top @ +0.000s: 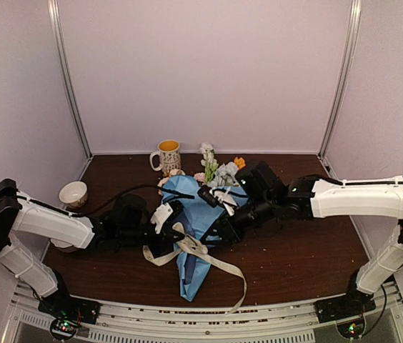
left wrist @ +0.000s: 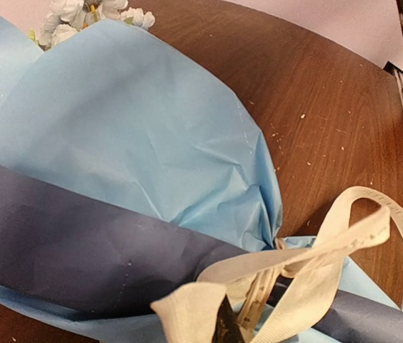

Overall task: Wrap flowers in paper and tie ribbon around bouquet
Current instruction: Tie the half-tied ribbon around the folded bouquet.

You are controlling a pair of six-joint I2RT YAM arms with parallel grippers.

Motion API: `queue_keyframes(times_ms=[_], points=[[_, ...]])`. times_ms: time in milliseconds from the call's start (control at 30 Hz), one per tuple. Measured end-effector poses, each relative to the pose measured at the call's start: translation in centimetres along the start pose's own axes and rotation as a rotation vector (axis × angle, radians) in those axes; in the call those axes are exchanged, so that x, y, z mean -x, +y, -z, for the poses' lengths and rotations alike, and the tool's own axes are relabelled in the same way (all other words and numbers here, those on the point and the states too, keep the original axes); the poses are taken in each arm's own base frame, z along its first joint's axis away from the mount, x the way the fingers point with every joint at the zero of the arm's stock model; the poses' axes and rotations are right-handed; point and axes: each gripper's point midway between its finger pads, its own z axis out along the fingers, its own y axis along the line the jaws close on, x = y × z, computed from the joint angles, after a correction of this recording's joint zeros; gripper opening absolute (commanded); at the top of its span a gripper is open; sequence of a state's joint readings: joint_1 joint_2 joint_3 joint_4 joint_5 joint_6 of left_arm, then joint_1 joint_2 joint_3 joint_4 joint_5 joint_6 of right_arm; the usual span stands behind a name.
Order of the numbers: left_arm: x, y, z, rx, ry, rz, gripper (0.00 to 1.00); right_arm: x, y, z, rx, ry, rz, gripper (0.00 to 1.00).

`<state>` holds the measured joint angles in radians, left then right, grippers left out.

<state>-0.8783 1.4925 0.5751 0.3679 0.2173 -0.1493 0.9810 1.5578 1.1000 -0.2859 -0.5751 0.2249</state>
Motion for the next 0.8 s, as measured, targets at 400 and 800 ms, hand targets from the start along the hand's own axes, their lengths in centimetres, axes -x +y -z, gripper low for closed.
queue_keyframes(times_ms=[400, 800], points=[[-0.1, 0.0, 0.0, -0.003, -0.005, 0.000, 0.00, 2.5, -8.9, -3.5, -0.206, 0.045, -0.113, 0.19], [-0.8, 0.0, -0.1, -0.012, 0.002, 0.010, 0.00, -1.3, -4.9, -7.6, 0.042, 0.174, -0.110, 0.14]])
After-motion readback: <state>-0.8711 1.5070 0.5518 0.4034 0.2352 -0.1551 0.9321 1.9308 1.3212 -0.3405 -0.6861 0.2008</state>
